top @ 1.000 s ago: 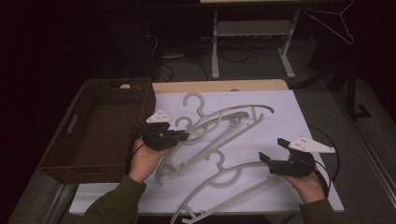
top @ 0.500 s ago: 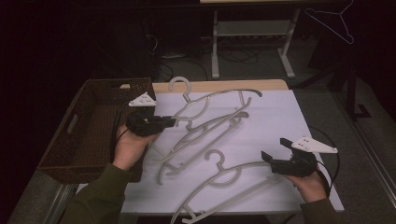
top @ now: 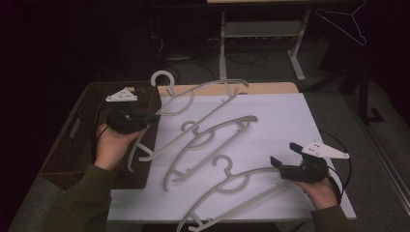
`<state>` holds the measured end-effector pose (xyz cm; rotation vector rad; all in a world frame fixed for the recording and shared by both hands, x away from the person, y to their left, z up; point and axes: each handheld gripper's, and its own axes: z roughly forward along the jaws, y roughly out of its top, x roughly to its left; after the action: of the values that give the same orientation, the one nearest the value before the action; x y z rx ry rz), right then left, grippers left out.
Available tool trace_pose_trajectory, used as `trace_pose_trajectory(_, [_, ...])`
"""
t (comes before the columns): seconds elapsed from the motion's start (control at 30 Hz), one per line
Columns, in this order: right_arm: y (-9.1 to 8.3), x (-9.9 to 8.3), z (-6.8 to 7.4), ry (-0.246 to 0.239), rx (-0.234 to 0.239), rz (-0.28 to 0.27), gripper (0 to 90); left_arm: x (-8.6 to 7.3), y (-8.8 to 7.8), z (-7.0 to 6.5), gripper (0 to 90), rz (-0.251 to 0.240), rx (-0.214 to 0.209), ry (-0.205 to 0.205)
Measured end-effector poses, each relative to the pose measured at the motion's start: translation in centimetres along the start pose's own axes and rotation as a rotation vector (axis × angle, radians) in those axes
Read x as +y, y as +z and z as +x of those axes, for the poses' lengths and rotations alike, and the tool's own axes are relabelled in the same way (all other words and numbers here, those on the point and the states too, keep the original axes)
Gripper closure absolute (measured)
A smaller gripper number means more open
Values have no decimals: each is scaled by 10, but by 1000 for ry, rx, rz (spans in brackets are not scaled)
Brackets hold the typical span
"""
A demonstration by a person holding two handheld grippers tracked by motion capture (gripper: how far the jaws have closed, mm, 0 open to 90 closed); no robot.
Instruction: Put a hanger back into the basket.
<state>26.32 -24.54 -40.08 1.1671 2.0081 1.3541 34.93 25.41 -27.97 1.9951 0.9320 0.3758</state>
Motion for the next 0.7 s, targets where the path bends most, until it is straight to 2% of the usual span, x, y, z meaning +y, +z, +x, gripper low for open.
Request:
trace_pose_trajectory(0.03, [0, 0, 0, -1, 0, -1, 119, -1, -6, 6, 826, -5, 15, -9])
trace_pose_trajectory(0.07, [0, 0, 0, 0, -1, -1, 119, -1, -6, 6, 826, -5, 15, -9])
trace_pose_trajectory(0.17, [0, 0, 0, 1, -3, 2, 119, -2, -19, 20, 826, -11, 44, -24])
trace_pose_trajectory(0.2, [0, 0, 0, 1, -3, 2, 119, -2, -19, 20, 826, -11, 44, -24])
trace_pose_trajectory(0.3, [0, 0, 0, -2, -4, 0, 119, -5, -29, 31, 826, -18, 66, -43])
trace_pose_trajectory(0.7, [1, 0, 0, -5, -7, 4, 120, -15, -53, 56, 826, -18, 120, -73])
